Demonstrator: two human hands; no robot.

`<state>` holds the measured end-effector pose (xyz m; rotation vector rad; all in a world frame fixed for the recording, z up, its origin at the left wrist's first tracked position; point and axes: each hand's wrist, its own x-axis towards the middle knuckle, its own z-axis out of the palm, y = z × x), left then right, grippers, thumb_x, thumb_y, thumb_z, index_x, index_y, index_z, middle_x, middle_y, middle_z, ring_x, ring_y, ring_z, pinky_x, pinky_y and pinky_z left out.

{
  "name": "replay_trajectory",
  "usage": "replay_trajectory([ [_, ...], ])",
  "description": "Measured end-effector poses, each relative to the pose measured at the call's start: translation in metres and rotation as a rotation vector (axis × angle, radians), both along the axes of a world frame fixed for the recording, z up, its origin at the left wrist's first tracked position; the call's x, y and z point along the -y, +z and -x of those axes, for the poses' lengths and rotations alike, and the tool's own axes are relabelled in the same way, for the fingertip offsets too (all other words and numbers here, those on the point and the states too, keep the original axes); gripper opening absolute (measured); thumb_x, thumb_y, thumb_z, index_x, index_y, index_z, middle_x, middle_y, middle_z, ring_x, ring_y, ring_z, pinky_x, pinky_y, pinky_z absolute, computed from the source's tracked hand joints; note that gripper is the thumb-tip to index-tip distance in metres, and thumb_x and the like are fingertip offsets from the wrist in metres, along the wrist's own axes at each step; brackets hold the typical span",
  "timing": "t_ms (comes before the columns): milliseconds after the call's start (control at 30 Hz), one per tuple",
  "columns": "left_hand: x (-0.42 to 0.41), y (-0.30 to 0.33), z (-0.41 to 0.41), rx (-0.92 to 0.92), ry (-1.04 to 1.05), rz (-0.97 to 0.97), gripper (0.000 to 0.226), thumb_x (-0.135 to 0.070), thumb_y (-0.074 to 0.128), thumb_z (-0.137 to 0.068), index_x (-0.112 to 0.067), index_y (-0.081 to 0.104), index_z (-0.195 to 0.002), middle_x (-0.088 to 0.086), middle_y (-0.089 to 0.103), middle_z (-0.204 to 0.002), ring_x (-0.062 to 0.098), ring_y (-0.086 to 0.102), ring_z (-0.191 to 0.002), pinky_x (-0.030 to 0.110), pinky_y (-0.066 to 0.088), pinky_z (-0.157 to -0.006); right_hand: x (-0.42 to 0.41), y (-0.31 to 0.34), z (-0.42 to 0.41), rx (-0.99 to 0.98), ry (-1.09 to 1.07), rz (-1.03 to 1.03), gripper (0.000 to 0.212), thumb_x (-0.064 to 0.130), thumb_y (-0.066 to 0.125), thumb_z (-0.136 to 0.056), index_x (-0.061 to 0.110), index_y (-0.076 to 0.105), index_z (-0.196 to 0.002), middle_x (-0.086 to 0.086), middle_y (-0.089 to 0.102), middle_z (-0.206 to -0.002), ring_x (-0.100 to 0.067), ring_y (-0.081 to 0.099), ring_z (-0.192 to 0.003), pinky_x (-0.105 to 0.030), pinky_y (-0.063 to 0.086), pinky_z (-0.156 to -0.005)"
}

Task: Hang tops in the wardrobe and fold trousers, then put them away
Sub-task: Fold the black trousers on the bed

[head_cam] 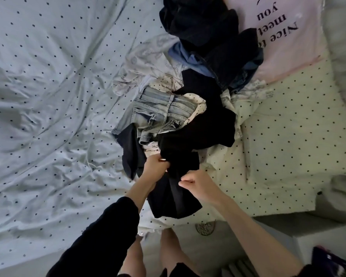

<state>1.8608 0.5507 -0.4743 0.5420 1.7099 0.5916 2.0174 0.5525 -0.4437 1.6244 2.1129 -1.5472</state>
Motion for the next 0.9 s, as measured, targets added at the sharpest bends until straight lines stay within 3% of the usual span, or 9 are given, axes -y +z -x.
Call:
replay_trajectory([
  [100, 0.006, 0.013, 0.004, -0.059, -0.214, -0.123, 0.014, 0.002, 0.058, -0.082, -0.008, 0.066, -0.075, -0.002, 0.054, -0.067, 0.012, 0.050, -0.071, 0.025, 0.039, -0.071, -0.001, 0.006, -0.009, 0.013, -0.154, 0.054, 0.039, 0.017, 0.058, -0.090, 0.022, 0.050, -0.052, 0.013, 0.046, -0.044, 0.000, 0.042, -0.045, -0.016, 0.030, -0.053],
  [167, 0.020, 0.025, 0.014, -0.073, -0.396, -0.181, 0.009, -0.005, 0.063, -0.084, -0.011, 0.069, -0.083, -0.006, 0.057, -0.072, 0.007, 0.052, -0.073, 0.023, 0.041, -0.076, -0.002, 0.010, -0.011, -0.007, -0.422, 0.097, 0.030, 0.030, 0.053, -0.093, 0.007, 0.067, -0.080, 0.002, 0.066, -0.071, -0.010, 0.061, -0.067, -0.026, 0.048, -0.064],
  [233, 0.036, 0.032, 0.027, -0.107, -0.554, -0.171, 0.011, -0.010, 0.066, -0.085, -0.009, 0.070, -0.095, -0.008, 0.060, -0.081, 0.007, 0.055, -0.082, 0.022, 0.042, -0.082, -0.006, 0.008, -0.012, 0.016, -0.664, 0.190, 0.053, 0.042, 0.045, -0.096, -0.007, 0.059, -0.110, -0.022, 0.064, -0.108, -0.035, 0.062, -0.097, -0.041, 0.050, -0.080],
  [333, 0.058, 0.041, 0.053, -0.153, -0.651, -0.156, 0.009, -0.009, 0.066, -0.084, -0.005, 0.069, -0.091, -0.010, 0.060, -0.076, 0.008, 0.056, -0.077, 0.017, 0.040, -0.070, -0.005, 0.003, -0.001, 0.090, -0.716, 0.301, 0.066, 0.055, 0.044, -0.092, -0.004, 0.056, -0.119, -0.020, 0.059, -0.122, -0.031, 0.060, -0.107, -0.032, 0.044, -0.077],
  [467, 0.067, 0.055, 0.087, -0.203, -0.775, -0.114, 0.008, -0.010, 0.069, -0.081, -0.008, 0.072, -0.089, -0.017, 0.059, -0.072, -0.008, 0.054, -0.067, 0.005, 0.038, -0.061, -0.007, -0.001, 0.032, 0.004, -0.900, 0.509, 0.077, 0.063, 0.049, -0.085, 0.006, 0.042, -0.137, -0.007, 0.054, -0.133, -0.022, 0.058, -0.109, -0.041, 0.038, -0.098],
  [533, 0.074, 0.058, 0.100, -0.178, -0.835, -0.093, 0.010, -0.011, 0.070, -0.080, -0.011, 0.074, -0.090, -0.024, 0.058, -0.069, -0.017, 0.054, -0.063, 0.000, 0.038, -0.060, -0.009, 0.000, 0.045, -0.066, -1.064, 0.622, 0.069, 0.057, 0.056, -0.085, 0.010, 0.043, -0.135, -0.006, 0.053, -0.133, -0.021, 0.058, -0.109, -0.048, 0.034, -0.104],
  [667, 0.097, 0.058, 0.119, -0.196, -0.808, -0.065, 0.006, -0.013, 0.069, -0.081, -0.012, 0.073, -0.085, -0.010, 0.067, -0.073, -0.007, 0.056, -0.065, 0.004, 0.039, -0.064, -0.009, 0.003, 0.061, -0.184, -1.275, 0.659, 0.009, 0.014, 0.053, -0.095, 0.011, 0.061, -0.098, -0.006, 0.061, -0.126, -0.018, 0.059, -0.110, -0.044, 0.031, -0.105],
  [800, 0.111, 0.053, 0.123, -0.331, -0.620, -0.108, 0.017, -0.009, 0.057, -0.087, -0.011, 0.072, -0.093, -0.007, 0.065, -0.079, 0.002, 0.056, -0.070, 0.020, 0.042, -0.076, 0.004, 0.005, 0.072, 0.004, -1.032, 0.366, 0.025, 0.008, 0.049, -0.095, -0.005, 0.060, -0.113, -0.007, 0.066, -0.090, -0.020, 0.063, -0.094, -0.026, 0.043, -0.086],
  [900, 0.110, 0.049, 0.121, -0.375, -0.446, -0.138, 0.029, -0.013, 0.051, -0.092, -0.018, 0.061, -0.118, -0.002, 0.063, -0.106, 0.013, 0.057, -0.092, 0.022, 0.040, -0.080, 0.032, 0.006, 0.074, 0.105, -0.841, 0.085, 0.008, 0.019, 0.059, -0.090, 0.014, 0.064, -0.090, 0.004, 0.061, -0.083, -0.023, 0.059, -0.097, -0.040, 0.042, -0.096],
])
